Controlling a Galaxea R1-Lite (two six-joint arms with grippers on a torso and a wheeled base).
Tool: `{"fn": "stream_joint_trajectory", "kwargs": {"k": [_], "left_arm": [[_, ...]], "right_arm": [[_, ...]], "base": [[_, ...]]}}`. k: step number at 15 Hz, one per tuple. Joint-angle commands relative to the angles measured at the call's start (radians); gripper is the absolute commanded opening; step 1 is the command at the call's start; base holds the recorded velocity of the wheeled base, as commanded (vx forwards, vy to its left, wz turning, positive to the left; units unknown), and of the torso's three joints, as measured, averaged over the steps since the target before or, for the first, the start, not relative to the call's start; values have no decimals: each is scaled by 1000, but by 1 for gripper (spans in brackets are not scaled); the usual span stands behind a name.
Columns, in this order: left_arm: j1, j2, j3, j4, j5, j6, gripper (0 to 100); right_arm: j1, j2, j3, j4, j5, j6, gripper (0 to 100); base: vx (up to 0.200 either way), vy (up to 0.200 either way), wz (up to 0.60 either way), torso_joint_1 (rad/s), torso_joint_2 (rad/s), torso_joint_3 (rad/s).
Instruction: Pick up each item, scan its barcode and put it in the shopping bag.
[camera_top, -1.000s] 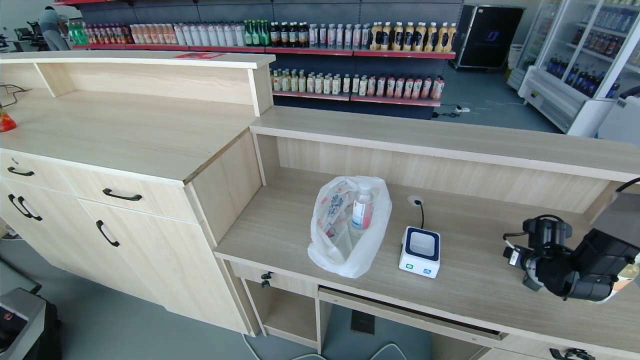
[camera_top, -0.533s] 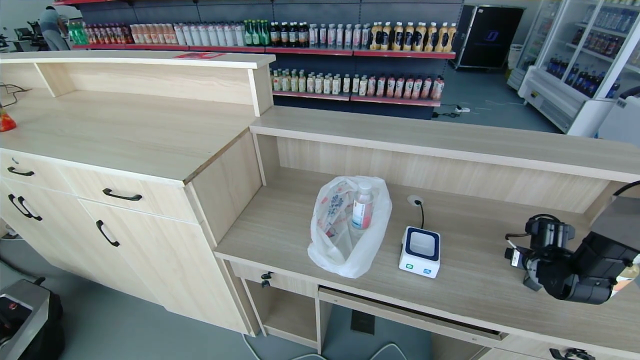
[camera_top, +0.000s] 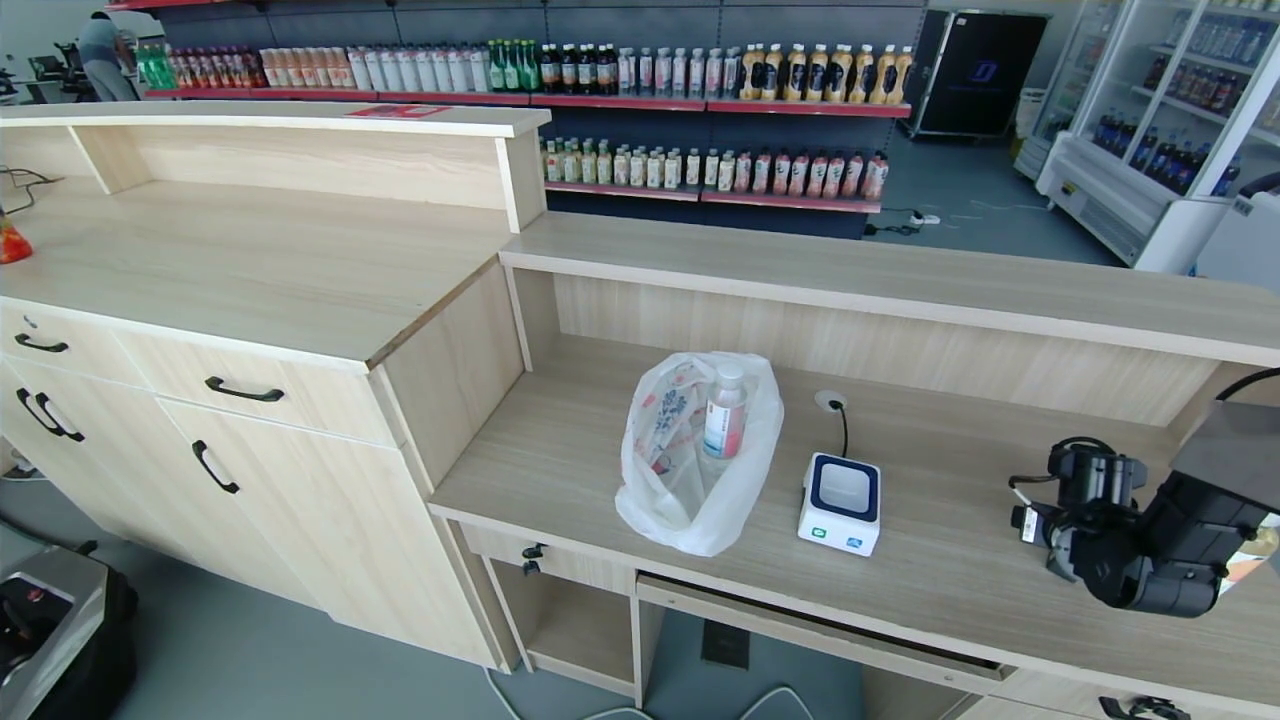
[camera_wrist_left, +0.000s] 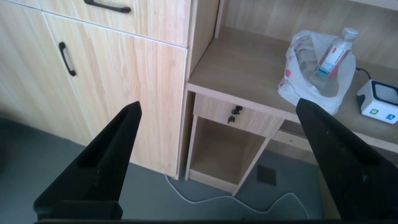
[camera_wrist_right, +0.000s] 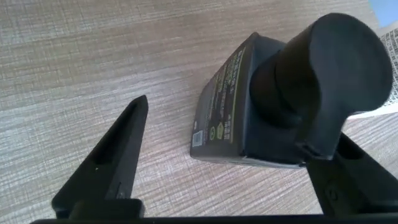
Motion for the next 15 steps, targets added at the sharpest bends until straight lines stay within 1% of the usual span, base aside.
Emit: {"fn": "stream_joint_trajectory", "kwargs": {"k": [1, 4, 7, 11, 12, 13, 14, 15], "left_arm": [[0, 0, 0, 0, 0, 0, 100], [0, 0, 0, 0, 0, 0, 100], [0, 0, 0, 0, 0, 0, 100], [0, 0, 0, 0, 0, 0, 100], [0, 0, 0, -2, 0, 0, 100], [0, 0, 0, -2, 0, 0, 100], [0, 0, 0, 0, -2, 0, 100], [0, 0, 0, 0, -2, 0, 100]], "right_arm": [[0, 11, -5, -1, 1, -1, 0], [0, 25, -10, -44, -1, -24, 0], [3, 19, -10, -132, 3, -72, 0], [6, -43, 33, -130, 13, -87, 0], [8, -81, 50, -132, 53, -80, 0], [11, -149, 74, -125, 142, -64, 0], [26, -247, 100, -79, 256, -44, 0], [35, -383, 122, 43, 371, -1, 0]], "base": [[0, 0, 0, 0, 0, 0], [0, 0, 0, 0, 0, 0], [0, 0, 0, 0, 0, 0], [0, 0, 0, 0, 0, 0], [0, 0, 0, 0, 0, 0], [0, 0, 0, 0, 0, 0], [0, 0, 0, 0, 0, 0], [0, 0, 0, 0, 0, 0]]}}
